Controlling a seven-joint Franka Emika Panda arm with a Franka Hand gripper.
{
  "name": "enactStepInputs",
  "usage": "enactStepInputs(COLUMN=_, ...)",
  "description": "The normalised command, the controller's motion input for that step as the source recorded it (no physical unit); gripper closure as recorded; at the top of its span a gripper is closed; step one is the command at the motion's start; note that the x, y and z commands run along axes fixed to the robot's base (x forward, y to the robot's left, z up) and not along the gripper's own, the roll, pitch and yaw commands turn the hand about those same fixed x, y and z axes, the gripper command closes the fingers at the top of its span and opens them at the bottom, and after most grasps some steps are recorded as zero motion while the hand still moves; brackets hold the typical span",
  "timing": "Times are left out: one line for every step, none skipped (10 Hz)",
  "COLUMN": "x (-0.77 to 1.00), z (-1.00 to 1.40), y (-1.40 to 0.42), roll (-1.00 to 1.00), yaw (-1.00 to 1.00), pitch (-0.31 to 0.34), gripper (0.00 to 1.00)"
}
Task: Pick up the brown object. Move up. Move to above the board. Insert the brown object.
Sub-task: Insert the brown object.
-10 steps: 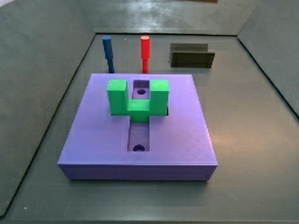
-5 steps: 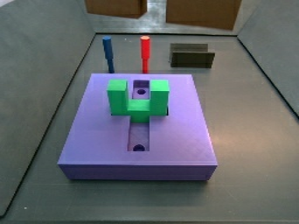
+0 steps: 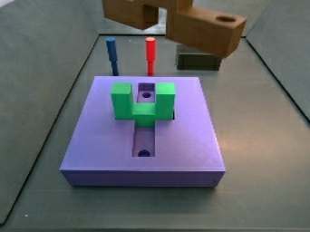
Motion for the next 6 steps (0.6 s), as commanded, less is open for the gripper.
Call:
enactStepInputs(x=0.03, z=-0.18, y=0.00, roll=0.00, yaw=-1.00, pitch=0.000, gripper=1.00)
enactStepInputs(x=0.05, z=-0.18, y=0.00, roll=0.00, yaw=-1.00, pitch=0.000, gripper=1.00)
enactStepInputs(x=0.05, z=-0.19, y=0.00, roll=0.00, yaw=-1.00, pitch=0.000, gripper=1.00)
enactStepInputs(x=0.08, z=-0.18, y=0.00, roll=0.00, yaw=-1.00, pitch=0.000, gripper=1.00)
enactStepInputs(x=0.10, z=-0.21, y=0.00, roll=0.00, yaw=-0.98, pitch=0.000, gripper=1.00)
enactStepInputs(x=0.13, z=-0.18, y=0.00, roll=0.00, yaw=-0.95, pitch=0.000, gripper=1.00)
